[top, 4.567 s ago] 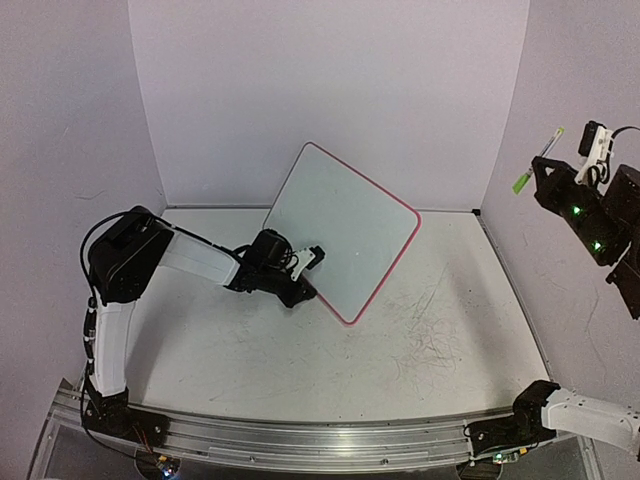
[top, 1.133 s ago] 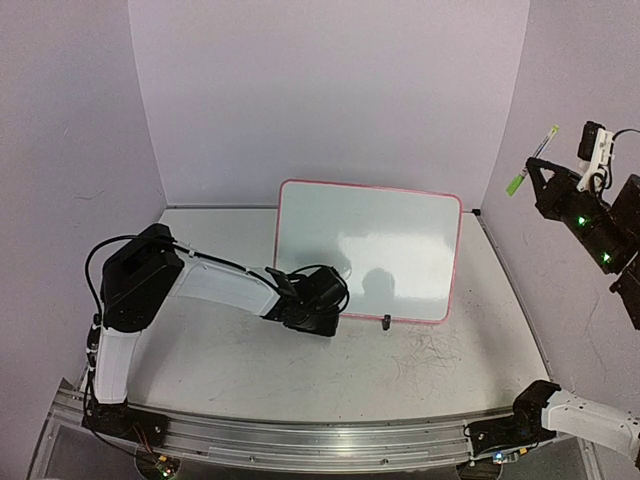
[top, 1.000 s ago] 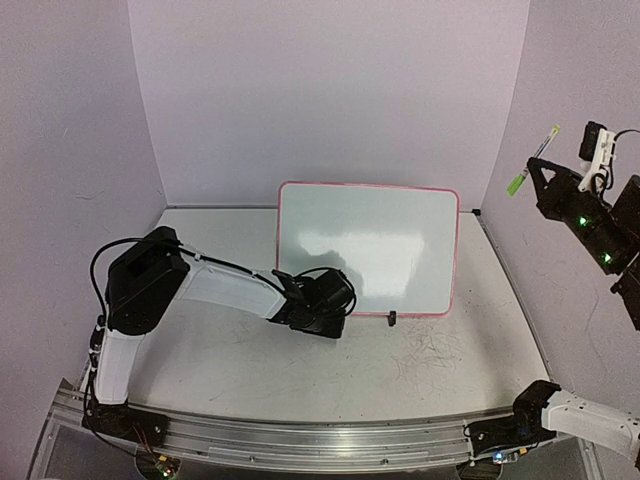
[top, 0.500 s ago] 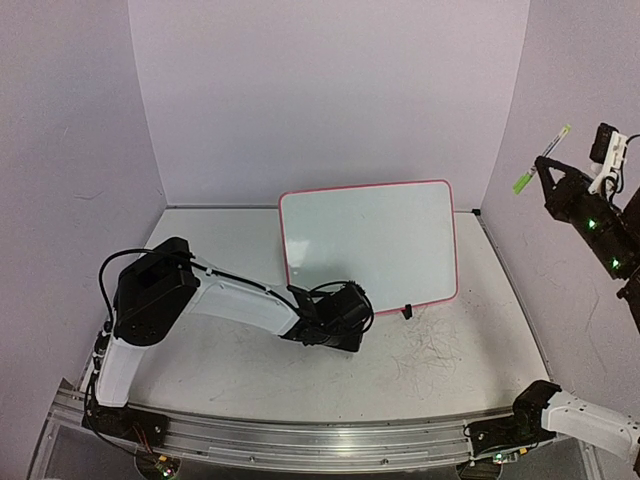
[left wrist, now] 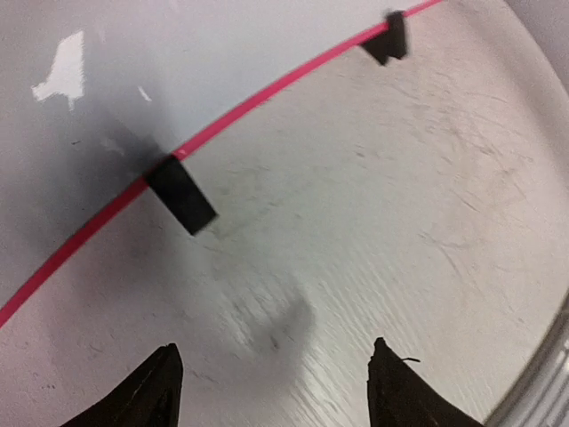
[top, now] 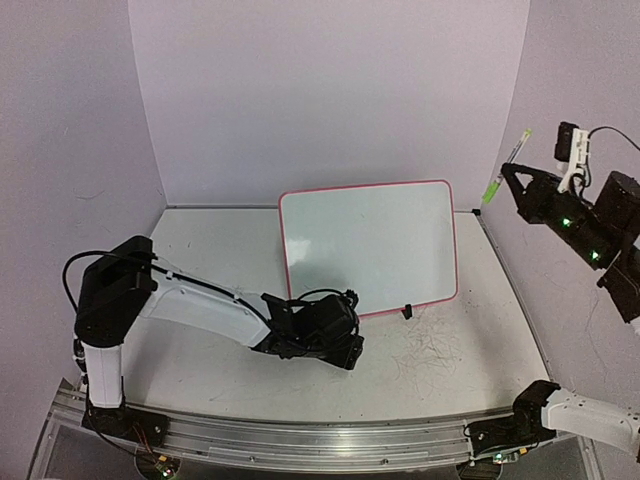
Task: Write a sentence on the whiteboard
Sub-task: Move the whiteboard to the center of the board, then open the pen cap at the center of the board.
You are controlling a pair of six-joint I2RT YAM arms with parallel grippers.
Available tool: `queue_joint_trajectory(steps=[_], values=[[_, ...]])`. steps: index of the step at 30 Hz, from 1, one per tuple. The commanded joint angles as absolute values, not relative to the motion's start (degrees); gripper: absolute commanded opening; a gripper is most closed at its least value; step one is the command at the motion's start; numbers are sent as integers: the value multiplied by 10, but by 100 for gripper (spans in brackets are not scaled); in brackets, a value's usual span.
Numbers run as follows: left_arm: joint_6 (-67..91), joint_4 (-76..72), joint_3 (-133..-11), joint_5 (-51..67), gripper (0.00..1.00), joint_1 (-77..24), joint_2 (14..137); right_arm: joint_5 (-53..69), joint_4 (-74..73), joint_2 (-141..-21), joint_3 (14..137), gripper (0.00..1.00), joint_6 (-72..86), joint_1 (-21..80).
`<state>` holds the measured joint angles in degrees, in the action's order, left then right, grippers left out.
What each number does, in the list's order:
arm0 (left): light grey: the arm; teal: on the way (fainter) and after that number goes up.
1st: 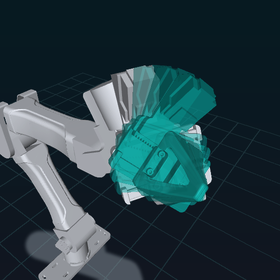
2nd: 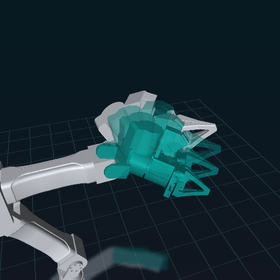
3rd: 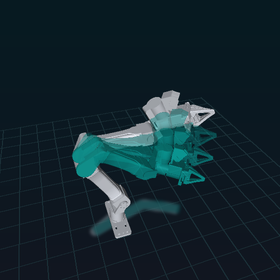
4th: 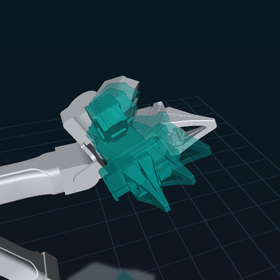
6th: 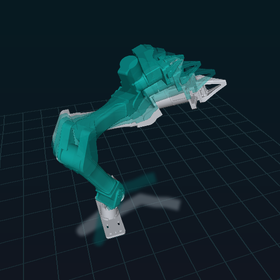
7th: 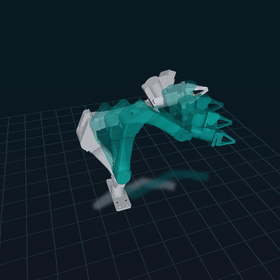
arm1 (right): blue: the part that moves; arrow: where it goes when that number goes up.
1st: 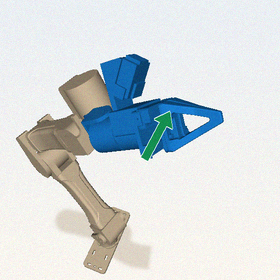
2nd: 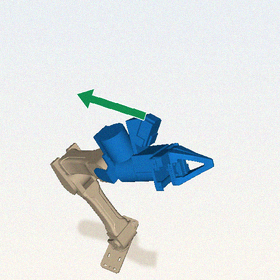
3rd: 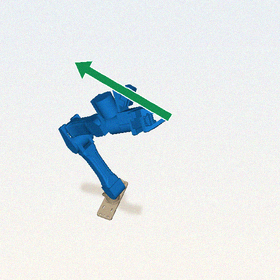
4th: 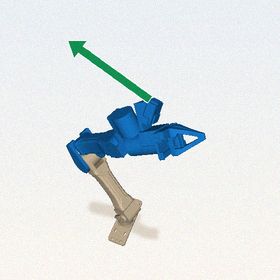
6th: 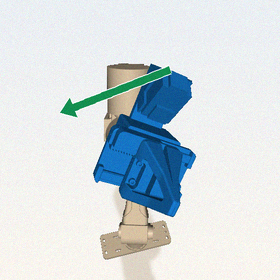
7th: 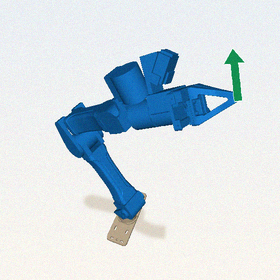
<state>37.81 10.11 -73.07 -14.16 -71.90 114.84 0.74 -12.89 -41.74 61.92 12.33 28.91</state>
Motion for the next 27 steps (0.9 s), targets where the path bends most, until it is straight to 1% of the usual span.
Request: queue_joint_trajectory(steps=[1, 3, 6, 8, 10, 14, 18, 22, 27], values=[[332, -4, -683, -63, 78, -726, 1015, 152, -87, -468, 598, 0, 121, 288], [322, -75, -654, -25, 82, -725, 955, 213, -54, -484, 582, 0, 135, 288], [300, -139, -635, 22, 86, -718, 890, 300, 33, -503, 537, 0, 195, 289], [301, -184, -622, 48, 87, -700, 859, 356, 126, -519, 494, 0, 264, 289], [338, -240, -596, 87, 88, -663, 836, 382, 219, -537, 460, 0, 317, 293], [428, -413, -519, 162, 90, -589, 814, 370, 282, -575, 444, 0, 357, 325], [442, -435, -543, 210, 89, -575, 853, 365, 332, -624, 461, 0, 389, 358], [435, -449, -555, 230, 88, -573, 872, 357, 364, -668, 484, 0, 426, 387], [419, -451, -557, 235, 80, -572, 871, 360, 380, -704, 506, 0, 441, 405]])
